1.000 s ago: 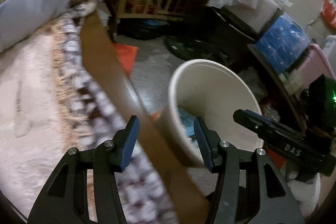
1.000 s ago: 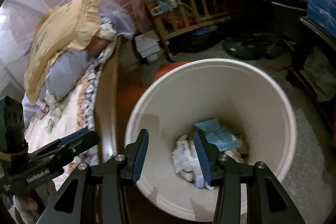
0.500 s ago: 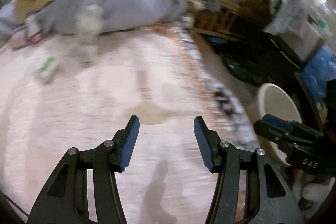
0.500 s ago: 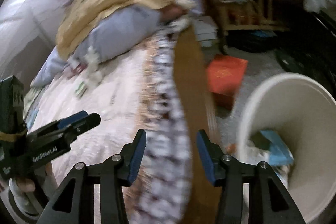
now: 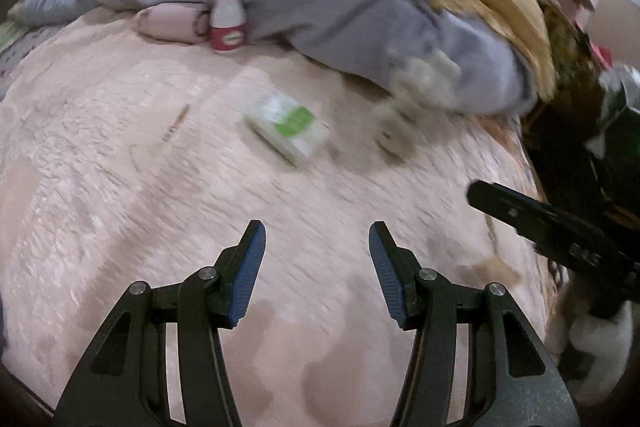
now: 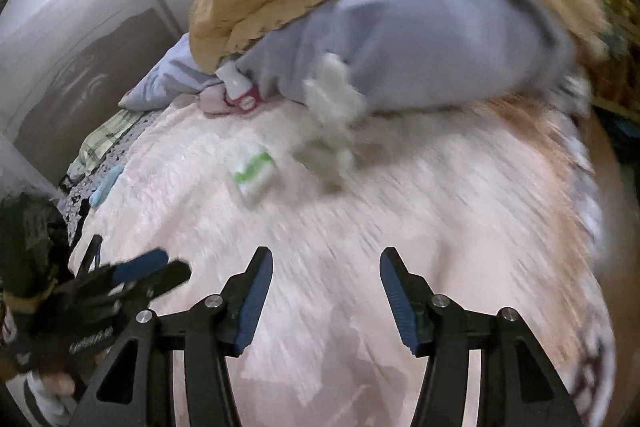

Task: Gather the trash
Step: 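Grasp the white-green tissue pack with the left gripper while the right gripper grasps the white plush bunny, then carry the tissue pack and plush bunny toward the white bucket with both grippers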

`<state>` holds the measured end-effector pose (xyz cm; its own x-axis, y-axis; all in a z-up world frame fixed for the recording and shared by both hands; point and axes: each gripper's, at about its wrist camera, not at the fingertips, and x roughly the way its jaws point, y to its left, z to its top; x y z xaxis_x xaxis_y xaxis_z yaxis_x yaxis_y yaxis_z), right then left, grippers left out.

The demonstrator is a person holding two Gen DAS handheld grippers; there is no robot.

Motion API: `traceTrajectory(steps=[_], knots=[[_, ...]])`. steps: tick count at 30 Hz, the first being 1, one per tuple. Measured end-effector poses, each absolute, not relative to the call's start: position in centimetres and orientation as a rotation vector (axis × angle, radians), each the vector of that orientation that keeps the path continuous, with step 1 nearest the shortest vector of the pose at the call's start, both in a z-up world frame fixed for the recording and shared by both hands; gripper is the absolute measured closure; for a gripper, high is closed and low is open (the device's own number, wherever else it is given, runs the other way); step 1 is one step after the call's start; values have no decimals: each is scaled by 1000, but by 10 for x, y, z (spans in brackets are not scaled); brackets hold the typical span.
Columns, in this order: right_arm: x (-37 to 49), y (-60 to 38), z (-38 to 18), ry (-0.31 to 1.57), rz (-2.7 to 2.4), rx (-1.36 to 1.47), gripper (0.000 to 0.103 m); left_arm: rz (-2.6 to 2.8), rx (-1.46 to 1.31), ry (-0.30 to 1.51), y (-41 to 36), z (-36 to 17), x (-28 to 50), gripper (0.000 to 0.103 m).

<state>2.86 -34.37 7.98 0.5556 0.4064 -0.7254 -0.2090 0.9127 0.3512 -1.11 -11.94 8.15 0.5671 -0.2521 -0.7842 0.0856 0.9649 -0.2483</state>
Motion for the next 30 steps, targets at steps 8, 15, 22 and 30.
traceTrajectory(steps=[8, 15, 22, 30], knots=[[108, -315, 59, 885, 368, 257, 41, -179, -321, 974, -97, 61, 52, 42], [121, -332, 53, 884, 433, 371, 82, -109, -366, 1008, -110, 35, 103, 40], [84, -360, 72, 851, 446, 376, 82, -107, -352, 1021, -123, 23, 115, 75], [30, -363, 87, 904, 509, 386, 82, -265, -294, 1038, -125, 49, 59, 89]])
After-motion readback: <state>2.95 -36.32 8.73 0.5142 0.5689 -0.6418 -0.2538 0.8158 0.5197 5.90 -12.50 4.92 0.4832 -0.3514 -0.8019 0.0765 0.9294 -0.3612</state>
